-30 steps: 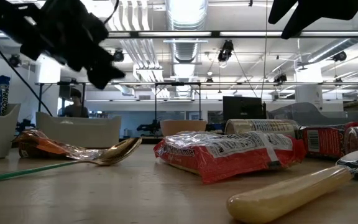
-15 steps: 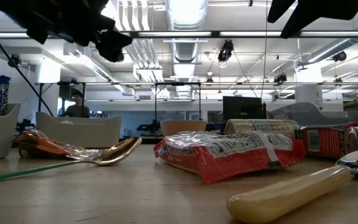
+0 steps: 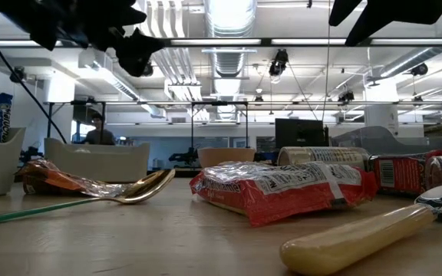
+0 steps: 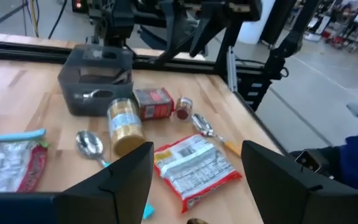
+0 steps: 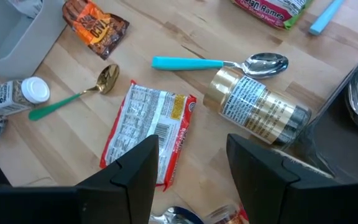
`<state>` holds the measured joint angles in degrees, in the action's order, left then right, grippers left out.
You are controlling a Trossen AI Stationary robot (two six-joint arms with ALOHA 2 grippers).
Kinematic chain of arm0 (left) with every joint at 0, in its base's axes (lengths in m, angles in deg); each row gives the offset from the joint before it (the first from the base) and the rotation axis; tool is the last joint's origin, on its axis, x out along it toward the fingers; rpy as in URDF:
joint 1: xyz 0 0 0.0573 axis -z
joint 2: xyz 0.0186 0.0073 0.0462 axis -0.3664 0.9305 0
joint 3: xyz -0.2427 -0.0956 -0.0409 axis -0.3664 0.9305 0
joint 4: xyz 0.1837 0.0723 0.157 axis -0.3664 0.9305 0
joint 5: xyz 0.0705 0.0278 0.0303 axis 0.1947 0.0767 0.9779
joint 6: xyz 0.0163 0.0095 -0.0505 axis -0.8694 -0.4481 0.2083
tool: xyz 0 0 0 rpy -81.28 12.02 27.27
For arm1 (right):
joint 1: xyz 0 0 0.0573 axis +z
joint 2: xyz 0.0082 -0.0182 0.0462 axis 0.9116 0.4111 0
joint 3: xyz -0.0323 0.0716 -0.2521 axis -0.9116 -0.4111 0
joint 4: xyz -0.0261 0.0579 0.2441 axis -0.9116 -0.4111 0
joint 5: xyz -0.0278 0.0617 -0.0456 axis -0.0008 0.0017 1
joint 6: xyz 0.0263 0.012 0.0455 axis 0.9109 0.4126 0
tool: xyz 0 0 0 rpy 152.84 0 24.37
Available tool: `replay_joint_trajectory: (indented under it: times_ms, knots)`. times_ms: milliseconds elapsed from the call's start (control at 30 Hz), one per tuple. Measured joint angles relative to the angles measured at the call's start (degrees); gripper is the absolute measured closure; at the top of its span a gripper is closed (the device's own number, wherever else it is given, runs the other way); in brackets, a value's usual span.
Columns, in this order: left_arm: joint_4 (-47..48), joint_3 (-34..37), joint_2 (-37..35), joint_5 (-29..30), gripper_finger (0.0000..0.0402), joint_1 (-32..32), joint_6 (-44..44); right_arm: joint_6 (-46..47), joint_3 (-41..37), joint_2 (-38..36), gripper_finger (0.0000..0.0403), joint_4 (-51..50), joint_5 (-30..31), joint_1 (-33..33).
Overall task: Pick & Place Food Item
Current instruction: Put the orange seasoning pack into the top gray bin
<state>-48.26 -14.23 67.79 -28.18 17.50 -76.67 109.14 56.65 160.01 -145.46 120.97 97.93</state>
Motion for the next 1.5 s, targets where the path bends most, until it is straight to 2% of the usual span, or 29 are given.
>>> replay_joint_trajectory:
  times_ms: [167,467,600,700,833,967,1233,1333,1500]
  knots:
    - [0.1,0.0,0.0,-2.0,0.0155,0.4,5.5,1.5,0.0,0.0,0.0214,0.0,0.0,0.0]
    - [-0.6,0.0,0.2,-0.4,0.0155,0.6,24.9,-0.4,0.0,0.0,0.0214,0.4,0.5,0.0]
    - [3.0,-2.1,0.2,-2.7,0.0155,0.6,27.2,-2.9,0.0,0.0,0.0214,0.5,0.7,-0.1]
    - [12.7,-6.1,0.4,-2.9,0.0155,0.9,24.6,-4.8,0.0,0.2,0.0214,0.9,0.7,-0.2]
    - [27.4,-12.4,3.1,0.7,0.0155,1.6,18.5,-7.4,0.0,0.2,0.0214,1.1,0.7,-0.2]
    - [35.5,-16.1,7.6,1.2,0.0155,1.8,15.6,-8.8,0.0,0.3,0.0214,1.3,0.7,-0.2]
    - [38.6,-16.5,16.8,-6.8,0.0155,1.8,7.3,-9.9,0.0,0.3,0.0214,1.3,1.1,-0.2]
    - [38.3,-16.5,20.1,-7.0,0.0155,1.8,3.5,-10.8,0.0,0.3,0.0214,1.4,1.1,-0.2]
    - [38.5,-16.5,25.6,-3.6,0.0155,1.8,-2.0,-12.2,0.0,0.3,0.0214,1.6,1.1,-0.2]
